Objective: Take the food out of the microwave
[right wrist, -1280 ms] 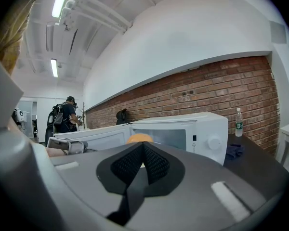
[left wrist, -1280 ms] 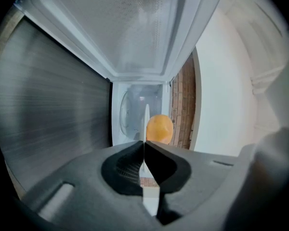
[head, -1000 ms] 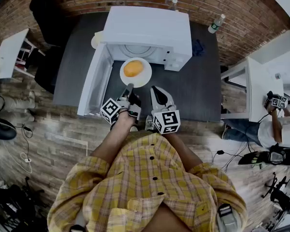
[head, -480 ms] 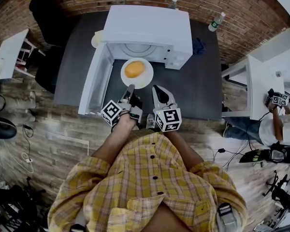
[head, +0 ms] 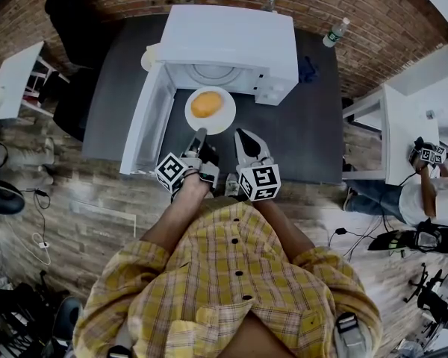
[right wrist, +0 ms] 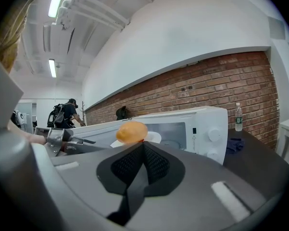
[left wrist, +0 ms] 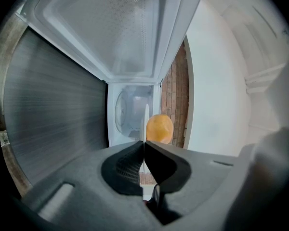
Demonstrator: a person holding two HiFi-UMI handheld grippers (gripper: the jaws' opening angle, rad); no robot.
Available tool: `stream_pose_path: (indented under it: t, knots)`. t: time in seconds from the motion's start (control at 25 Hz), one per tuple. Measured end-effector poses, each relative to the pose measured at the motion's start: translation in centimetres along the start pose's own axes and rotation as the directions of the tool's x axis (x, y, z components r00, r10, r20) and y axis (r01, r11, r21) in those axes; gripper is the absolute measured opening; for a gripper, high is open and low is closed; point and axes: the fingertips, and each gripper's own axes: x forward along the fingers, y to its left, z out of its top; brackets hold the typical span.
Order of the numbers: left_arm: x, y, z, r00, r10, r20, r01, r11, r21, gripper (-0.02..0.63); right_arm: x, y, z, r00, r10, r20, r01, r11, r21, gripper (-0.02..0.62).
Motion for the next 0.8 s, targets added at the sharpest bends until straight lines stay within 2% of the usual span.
stream_pose_path:
  t: [0.2, 0.4, 0.8]
  knots:
    - [0.4, -0.4, -0.3, 1.000, -0.023, -0.006, 0.023, 1.000, -0.015, 0.006, 0.2, -0.2, 0.2, 1.000, -0.002, 0.001, 0.002, 1.000, -0.003, -0.002]
    - [0.3, 0.6, 0.0, 1.000, 0.028, -0.012, -0.027, 0.999, 0.034, 0.006, 0.4, -0.4, 0.4, 1.000, 0.000, 0.004, 0.001, 1.000, -0.007, -0.002]
    - [0.6, 0.5, -0.2, 1.000, 0.026, -0.013, -0.025, 0.999, 0.043, 0.006, 0.4, -0.6, 0.6, 1.000, 0.008, 0.011, -0.008, 1.000, -0.003, -0.001]
